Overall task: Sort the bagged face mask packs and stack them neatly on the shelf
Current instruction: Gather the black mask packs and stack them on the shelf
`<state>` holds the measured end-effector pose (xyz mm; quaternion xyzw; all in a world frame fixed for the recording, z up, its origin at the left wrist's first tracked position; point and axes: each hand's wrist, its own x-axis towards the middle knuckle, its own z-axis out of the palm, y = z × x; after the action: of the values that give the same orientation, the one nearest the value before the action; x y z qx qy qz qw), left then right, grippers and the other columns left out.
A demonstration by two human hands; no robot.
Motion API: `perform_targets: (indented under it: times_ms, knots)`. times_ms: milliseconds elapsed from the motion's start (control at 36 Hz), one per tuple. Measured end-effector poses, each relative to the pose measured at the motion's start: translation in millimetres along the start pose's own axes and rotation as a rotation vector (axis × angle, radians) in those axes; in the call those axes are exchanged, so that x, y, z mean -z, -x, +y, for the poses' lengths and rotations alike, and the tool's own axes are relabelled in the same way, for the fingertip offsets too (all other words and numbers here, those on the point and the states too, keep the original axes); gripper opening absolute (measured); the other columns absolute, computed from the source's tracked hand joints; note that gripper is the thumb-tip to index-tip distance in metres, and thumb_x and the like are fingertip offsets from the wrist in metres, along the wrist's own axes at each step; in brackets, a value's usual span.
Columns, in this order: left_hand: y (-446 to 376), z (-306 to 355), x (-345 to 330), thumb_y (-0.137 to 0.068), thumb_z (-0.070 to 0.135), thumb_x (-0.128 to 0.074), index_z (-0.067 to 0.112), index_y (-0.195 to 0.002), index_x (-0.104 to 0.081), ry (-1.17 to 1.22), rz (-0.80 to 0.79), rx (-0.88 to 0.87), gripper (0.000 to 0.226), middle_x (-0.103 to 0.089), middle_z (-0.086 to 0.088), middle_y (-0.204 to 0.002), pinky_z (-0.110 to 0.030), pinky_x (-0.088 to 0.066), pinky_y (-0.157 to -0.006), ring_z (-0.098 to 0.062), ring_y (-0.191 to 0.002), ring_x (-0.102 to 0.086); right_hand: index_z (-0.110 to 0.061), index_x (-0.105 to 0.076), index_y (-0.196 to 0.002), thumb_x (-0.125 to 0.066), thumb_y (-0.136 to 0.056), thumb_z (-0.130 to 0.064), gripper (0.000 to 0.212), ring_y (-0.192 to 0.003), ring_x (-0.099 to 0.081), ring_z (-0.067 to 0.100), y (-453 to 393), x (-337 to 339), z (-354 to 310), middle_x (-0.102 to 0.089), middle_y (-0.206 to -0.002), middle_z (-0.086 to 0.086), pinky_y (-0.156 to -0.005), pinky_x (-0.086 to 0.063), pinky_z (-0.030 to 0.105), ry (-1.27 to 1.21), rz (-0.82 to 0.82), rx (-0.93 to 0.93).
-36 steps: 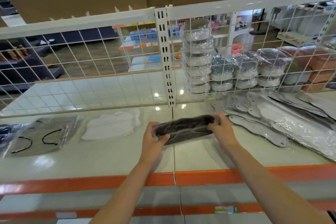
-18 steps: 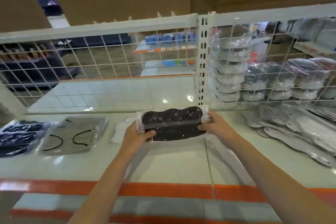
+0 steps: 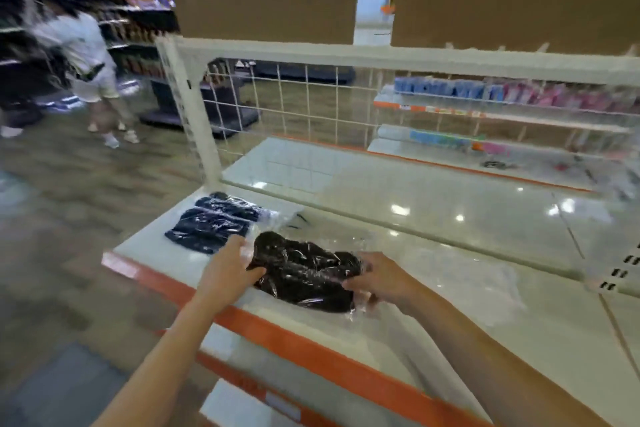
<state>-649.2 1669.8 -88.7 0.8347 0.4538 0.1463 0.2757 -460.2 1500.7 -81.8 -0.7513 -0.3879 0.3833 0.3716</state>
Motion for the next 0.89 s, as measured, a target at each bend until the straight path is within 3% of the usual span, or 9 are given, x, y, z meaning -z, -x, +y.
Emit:
perform_targets:
  times_ms: [111,278,417,556,611,667,778,889]
  knots:
    - [-6,-41,24,-0.086,0.026,-0.063,0.015,-0.129,-0.04,-0.365,0.081,-0.112,0.05,-0.044,-0.007,-0.123,-0.032,-0.041,-0.091,-0.024,-0.113,-0.049,-0.009,-0.057,-0.091,-0.063,-0.081,-0.002,0.014,-0.039,-0.053,0.005,-33,-49,-14,-0.057,-0.059,0.003,-0.04,-0.043,0.022,0.101,-0.058,-0.01]
    - [-2,-83,52,-0.089,0.019,-0.051,0.021,-0.118,-0.052,-0.379,-0.159,-0.212,0.03,-0.049,0.003,-0.115,-0.027,-0.045,-0.085,-0.015,-0.098,-0.056,-0.022,-0.054,-0.089,-0.06,-0.086,-0.003,0.02,-0.047,-0.048,0.008,-70,-85,-46,-0.053,-0.066,0.001,-0.04,-0.039,0.018,0.057,-0.107,-0.004]
    - [-1,-85,56,-0.089,0.017,-0.044,0.02,-0.122,-0.05,-0.389,-0.161,-0.253,0.034,-0.05,0.002,-0.113,-0.03,-0.046,-0.084,-0.018,-0.101,-0.056,-0.005,-0.053,-0.097,-0.063,-0.086,-0.003,0.015,-0.047,-0.044,0.011,-104,-111,-79,-0.048,-0.06,0.004,-0.036,-0.034,0.018,-0.053,-0.053,0.0]
    - [-3,-78,54,-0.089,0.022,-0.048,0.021,-0.122,-0.049,-0.45,-0.22,-0.286,0.033,-0.051,0.003,-0.12,-0.032,-0.046,-0.085,-0.017,-0.105,-0.055,-0.009,-0.043,-0.077,-0.059,-0.086,0.003,0.022,-0.033,-0.042,0.009,-144,-140,-106,-0.044,-0.056,0.008,-0.032,-0.029,0.016,-0.129,-0.02,-0.089]
    - [-5,-75,54,-0.09,0.022,-0.049,0.02,-0.123,-0.049,-0.493,-0.262,-0.31,0.033,-0.051,0.002,-0.12,-0.033,-0.047,-0.086,-0.017,-0.107,-0.055,-0.009,-0.043,-0.073,-0.058,-0.086,0.006,0.024,-0.043,-0.054,0.014,-154,-147,-105,-0.048,-0.06,0.01,-0.04,-0.041,0.024,-0.137,0.002,-0.159]
    - [-8,-73,54,-0.092,0.023,-0.049,0.018,-0.124,-0.049,-0.523,-0.289,-0.338,0.033,-0.051,0.0,-0.12,-0.034,-0.047,-0.087,-0.018,-0.108,-0.055,-0.011,-0.045,-0.071,-0.058,-0.085,0.004,0.024,-0.063,-0.063,0.021,-161,-148,-101,-0.055,-0.069,0.009,-0.058,-0.055,0.031,-0.102,0.026,-0.196]
    - [-13,-68,46,-0.094,0.027,-0.049,0.018,-0.124,-0.05,-0.525,-0.315,-0.377,0.031,-0.053,-0.001,-0.119,-0.035,-0.047,-0.089,-0.019,-0.109,-0.055,-0.006,-0.057,-0.083,-0.059,-0.079,0.001,0.009,-0.08,-0.068,0.024,-162,-137,-95,-0.068,-0.094,0.014,-0.071,-0.056,0.034,0.122,0.096,-0.127]
    - [-18,-46,28,-0.095,0.028,-0.047,0.019,-0.125,-0.049,-0.479,-0.314,-0.482,0.032,-0.053,0.0,-0.122,-0.033,-0.044,-0.089,-0.02,-0.109,-0.053,-0.009,-0.048,-0.117,-0.047,-0.088,-0.009,0.029,-0.089,-0.067,0.029,-139,-109,-85,-0.068,-0.092,0.011,-0.075,-0.054,0.038,0.295,0.157,0.022]
